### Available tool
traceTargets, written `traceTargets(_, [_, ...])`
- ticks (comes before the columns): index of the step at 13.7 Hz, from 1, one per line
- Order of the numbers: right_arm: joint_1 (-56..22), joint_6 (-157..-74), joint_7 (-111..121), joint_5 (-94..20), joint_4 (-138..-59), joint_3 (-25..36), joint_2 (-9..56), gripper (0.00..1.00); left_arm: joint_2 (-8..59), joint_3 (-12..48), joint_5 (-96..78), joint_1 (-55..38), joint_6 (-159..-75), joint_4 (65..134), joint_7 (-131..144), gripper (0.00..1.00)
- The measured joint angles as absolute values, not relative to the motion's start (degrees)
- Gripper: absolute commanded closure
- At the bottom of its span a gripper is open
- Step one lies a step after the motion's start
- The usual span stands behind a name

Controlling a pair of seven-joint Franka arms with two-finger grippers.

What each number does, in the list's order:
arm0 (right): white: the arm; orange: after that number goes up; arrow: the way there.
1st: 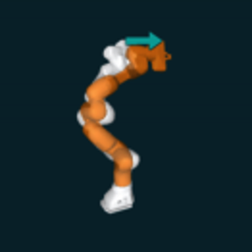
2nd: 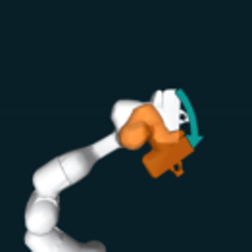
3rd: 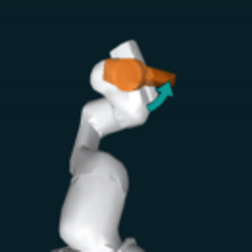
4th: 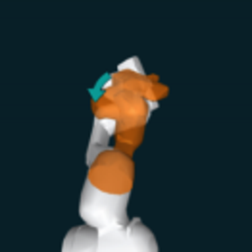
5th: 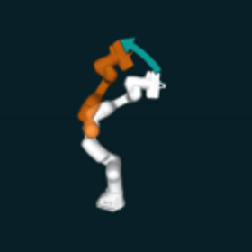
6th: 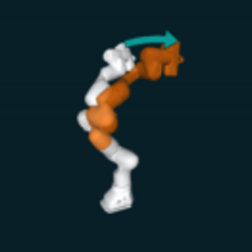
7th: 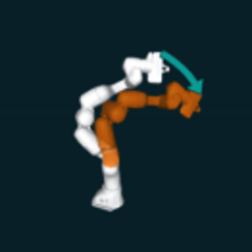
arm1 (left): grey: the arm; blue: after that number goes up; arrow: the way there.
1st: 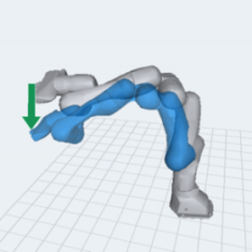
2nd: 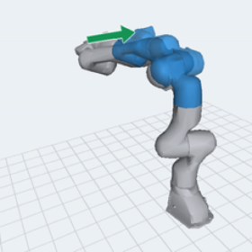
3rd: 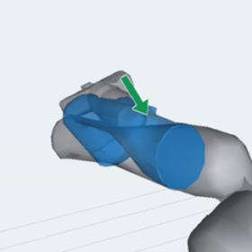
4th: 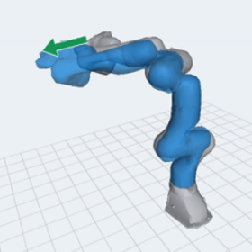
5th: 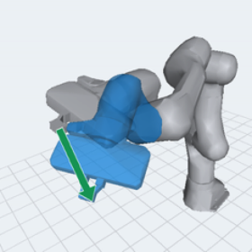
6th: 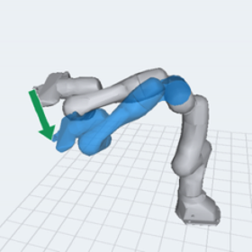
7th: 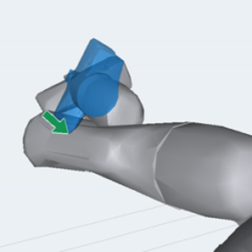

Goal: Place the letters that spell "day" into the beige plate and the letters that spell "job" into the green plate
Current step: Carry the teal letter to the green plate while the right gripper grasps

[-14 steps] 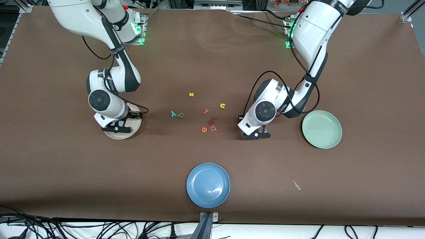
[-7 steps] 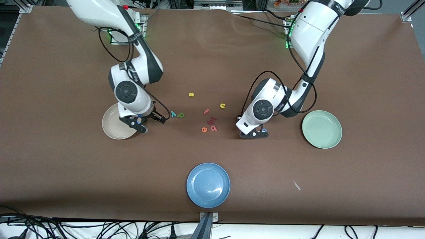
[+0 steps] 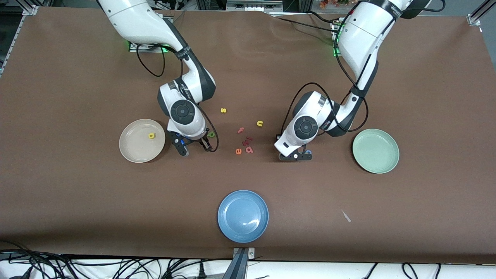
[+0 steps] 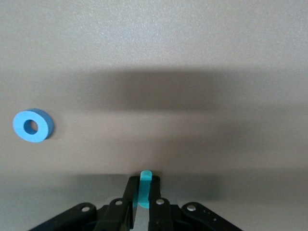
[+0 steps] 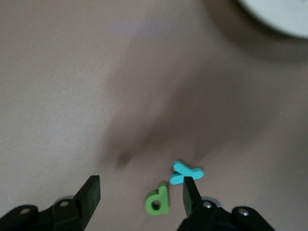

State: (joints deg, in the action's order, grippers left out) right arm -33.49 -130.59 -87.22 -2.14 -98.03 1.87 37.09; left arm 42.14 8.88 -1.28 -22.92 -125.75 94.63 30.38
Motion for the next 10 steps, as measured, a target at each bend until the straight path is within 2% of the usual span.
traceTargets(4, [-35.4,-131.9,-90.7,-2.2,-97.7,1.7,38.7,0.27,40.6,8.1,-1.3,-21.4,-124.9,94.0,30.3,1.00])
traceTargets(7, [-36.2,-131.9,-91.4,-2.2,-97.7,1.7,39.3,0.27,36.5,7.5,-1.3,-18.7,-120.2,93.7,30.1,1.00])
traceTargets(10, [-36.5,-131.9,-91.4,-2.2,-98.5,1.7,39.7,0.33,31.4,7.3,0.4,-14.1,-114.1,93.5,28.0,1.00])
